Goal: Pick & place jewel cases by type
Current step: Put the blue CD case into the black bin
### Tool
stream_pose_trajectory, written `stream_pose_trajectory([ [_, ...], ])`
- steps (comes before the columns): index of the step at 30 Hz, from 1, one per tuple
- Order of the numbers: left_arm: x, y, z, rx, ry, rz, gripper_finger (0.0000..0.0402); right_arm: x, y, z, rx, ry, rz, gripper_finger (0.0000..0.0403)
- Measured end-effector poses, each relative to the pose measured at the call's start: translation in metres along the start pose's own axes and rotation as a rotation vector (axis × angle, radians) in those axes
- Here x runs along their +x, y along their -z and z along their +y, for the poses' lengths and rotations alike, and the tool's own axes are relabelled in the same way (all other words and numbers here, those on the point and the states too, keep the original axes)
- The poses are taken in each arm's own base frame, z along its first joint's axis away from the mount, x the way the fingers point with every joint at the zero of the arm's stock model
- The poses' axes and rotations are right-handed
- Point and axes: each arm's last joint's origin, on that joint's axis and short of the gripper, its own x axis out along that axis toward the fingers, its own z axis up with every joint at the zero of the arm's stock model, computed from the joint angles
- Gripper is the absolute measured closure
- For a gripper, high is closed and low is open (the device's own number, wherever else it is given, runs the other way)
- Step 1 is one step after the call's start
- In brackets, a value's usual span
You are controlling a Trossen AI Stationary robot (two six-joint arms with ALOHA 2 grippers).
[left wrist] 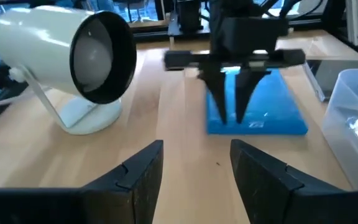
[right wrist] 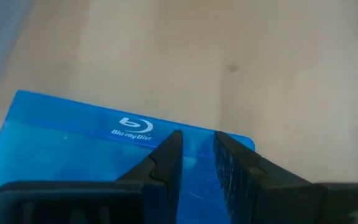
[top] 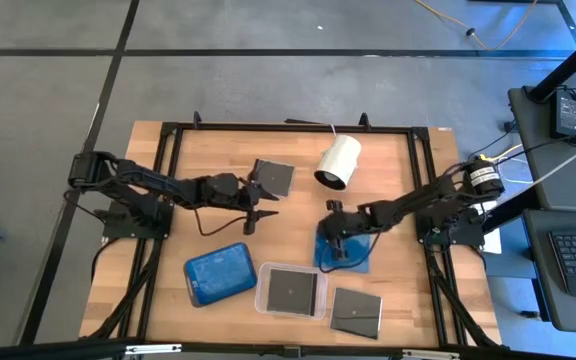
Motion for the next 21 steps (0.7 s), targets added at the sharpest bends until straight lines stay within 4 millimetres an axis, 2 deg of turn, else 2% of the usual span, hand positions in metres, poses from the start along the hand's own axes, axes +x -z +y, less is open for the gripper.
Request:
stream_pose_trajectory([
  [8, 0.010, 0.014, -0.001, -0.085, 0.003, 0.059, 0.0217, 0.022, -0.005, -0.036, 0.020, 0.084, -0.097, 0.0307],
  [14, 0.013, 0.019, -0.001, -0.116, 0.003, 0.081, 0.0217, 0.031, -0.016, -0.059, 0.026, 0.140, -0.156, 0.0307],
  [21, 0.013, 0.020, -0.001, -0.117, 0.003, 0.085, 0.0217, 0.056, -0.035, -0.082, 0.040, 0.188, -0.181, 0.0307],
])
